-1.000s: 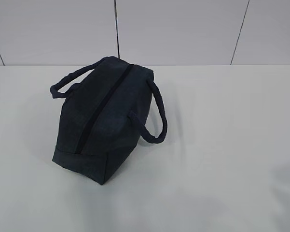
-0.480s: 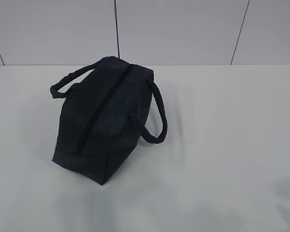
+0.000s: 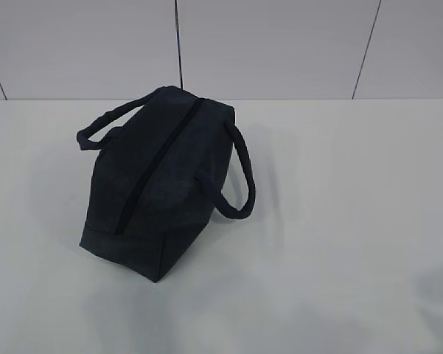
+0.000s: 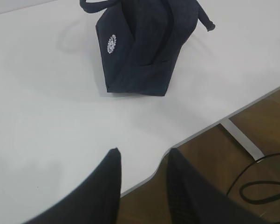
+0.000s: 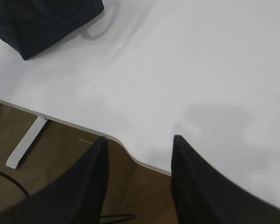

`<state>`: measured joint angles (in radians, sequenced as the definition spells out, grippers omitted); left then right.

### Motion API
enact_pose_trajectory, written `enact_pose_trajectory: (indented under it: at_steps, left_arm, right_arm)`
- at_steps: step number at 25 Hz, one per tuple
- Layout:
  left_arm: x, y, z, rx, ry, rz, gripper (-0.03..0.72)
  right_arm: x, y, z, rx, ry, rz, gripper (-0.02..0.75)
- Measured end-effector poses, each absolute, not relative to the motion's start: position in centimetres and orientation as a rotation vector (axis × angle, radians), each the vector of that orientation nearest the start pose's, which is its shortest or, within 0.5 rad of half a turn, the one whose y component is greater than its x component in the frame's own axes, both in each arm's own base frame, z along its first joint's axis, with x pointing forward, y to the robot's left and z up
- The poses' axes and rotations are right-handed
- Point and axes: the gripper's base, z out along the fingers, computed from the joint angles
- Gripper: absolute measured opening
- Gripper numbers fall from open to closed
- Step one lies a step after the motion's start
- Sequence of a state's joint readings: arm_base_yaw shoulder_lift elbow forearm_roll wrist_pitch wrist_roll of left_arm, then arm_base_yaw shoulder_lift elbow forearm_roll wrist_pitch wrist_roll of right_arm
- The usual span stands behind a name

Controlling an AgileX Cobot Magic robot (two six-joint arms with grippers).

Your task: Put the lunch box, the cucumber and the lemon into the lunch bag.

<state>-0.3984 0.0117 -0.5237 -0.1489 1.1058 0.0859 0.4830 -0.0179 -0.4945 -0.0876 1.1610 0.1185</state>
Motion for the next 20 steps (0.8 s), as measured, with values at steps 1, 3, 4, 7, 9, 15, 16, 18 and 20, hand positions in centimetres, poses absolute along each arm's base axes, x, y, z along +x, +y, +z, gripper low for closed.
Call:
enact_pose_trajectory:
  at_steps: [1,3,4,7,9,15,16,18,20]
  left_arm:
    - [-1.23,-0.79,28.10,0.513,2.025,-0.369,0.237]
    - [-1.22,-0.79,28.10,0.510,2.026,-0.368,0.237]
    - [-1.21,-0.79,28.10,0.504,2.027,-0.362,0.237]
    - [-1.16,-0.84,28.10,0.443,2.037,-0.324,0.237]
    - [-1.10,-0.91,28.10,0.378,2.046,-0.286,0.237]
    - [-0.94,-1.10,28.10,0.203,2.064,-0.184,0.237]
    - [-0.92,-1.11,28.10,0.190,2.064,-0.177,0.237]
    - [-0.90,-1.13,28.10,0.170,2.065,-0.165,0.235]
    - [-0.89,-1.15,28.10,0.161,2.066,-0.161,0.235]
  right_arm:
    - [-0.69,-1.19,26.80,-0.378,2.105,0.248,0.335]
    - [-0.68,-1.18,26.81,-0.378,2.103,0.249,0.335]
    - [-0.68,-1.18,26.81,-0.378,2.103,0.249,0.335]
    - [-0.72,-1.16,26.81,-0.344,2.107,0.230,0.335]
    - [-0.78,-1.12,26.81,-0.280,2.114,0.193,0.334]
    - [-1.05,-0.88,26.81,-0.001,2.126,0.038,0.334]
    - [-1.06,-0.86,26.82,0.019,2.126,0.027,0.334]
    - [-1.08,-0.83,26.82,0.045,2.125,0.013,0.334]
    - [-1.08,-0.83,26.82,0.048,2.125,0.011,0.334]
